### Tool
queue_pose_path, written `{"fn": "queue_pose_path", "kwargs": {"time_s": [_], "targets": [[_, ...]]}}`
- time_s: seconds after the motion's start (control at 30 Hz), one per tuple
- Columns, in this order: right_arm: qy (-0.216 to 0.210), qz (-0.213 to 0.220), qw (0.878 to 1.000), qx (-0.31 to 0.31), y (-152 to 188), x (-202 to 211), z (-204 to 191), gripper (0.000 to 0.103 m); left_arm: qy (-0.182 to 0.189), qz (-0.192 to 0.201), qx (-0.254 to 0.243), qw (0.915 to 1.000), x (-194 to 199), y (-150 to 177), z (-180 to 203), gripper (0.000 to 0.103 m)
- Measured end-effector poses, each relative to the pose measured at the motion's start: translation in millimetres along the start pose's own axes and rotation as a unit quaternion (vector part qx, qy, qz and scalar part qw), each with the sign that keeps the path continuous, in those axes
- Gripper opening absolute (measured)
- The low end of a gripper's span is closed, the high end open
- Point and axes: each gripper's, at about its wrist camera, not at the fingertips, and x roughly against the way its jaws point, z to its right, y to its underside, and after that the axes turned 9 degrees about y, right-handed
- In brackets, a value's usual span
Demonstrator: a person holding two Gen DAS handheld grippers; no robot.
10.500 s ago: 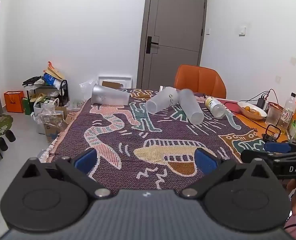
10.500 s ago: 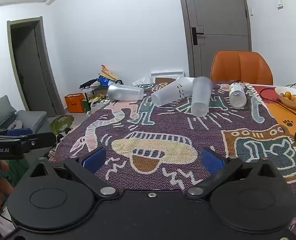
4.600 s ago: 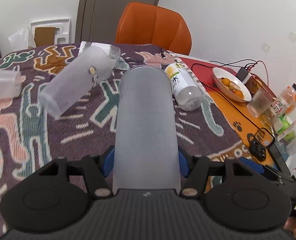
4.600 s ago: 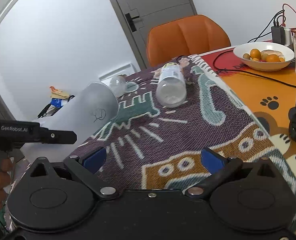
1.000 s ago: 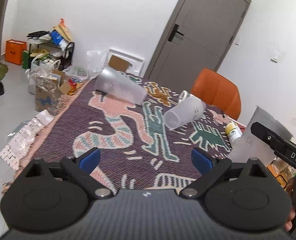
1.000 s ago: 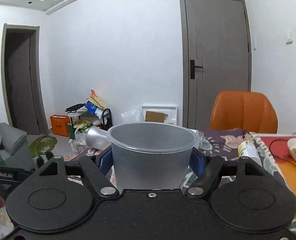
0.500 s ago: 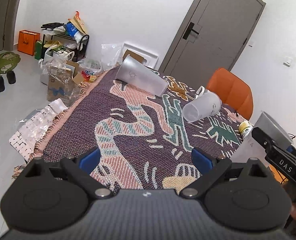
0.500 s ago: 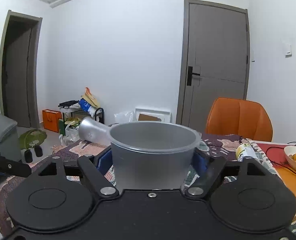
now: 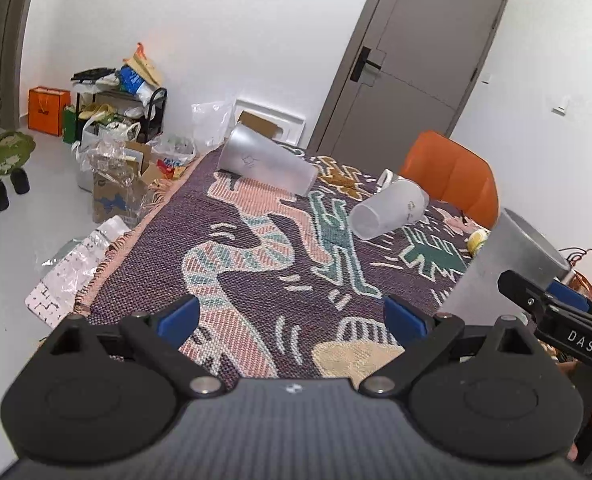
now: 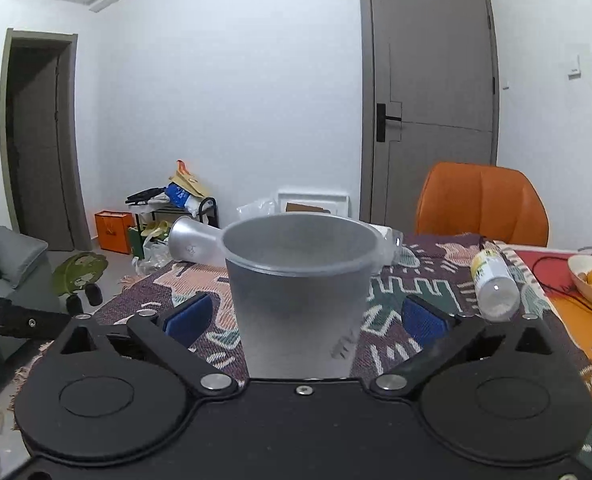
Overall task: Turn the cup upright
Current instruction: 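Lower the upright frosted cup onto the tapestry with the left gripper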
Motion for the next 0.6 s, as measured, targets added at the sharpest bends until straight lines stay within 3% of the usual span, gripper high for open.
{"fn": "queue_pose_path", "kwargs": {"time_s": [0.6], "targets": [[-0.014, -0.015, 0.998, -0.052, 14.9, 80.7, 43.8, 0.103, 0.007, 0.037, -0.098, 0.9945, 63.9, 35.2, 52.2, 0.103]]}}
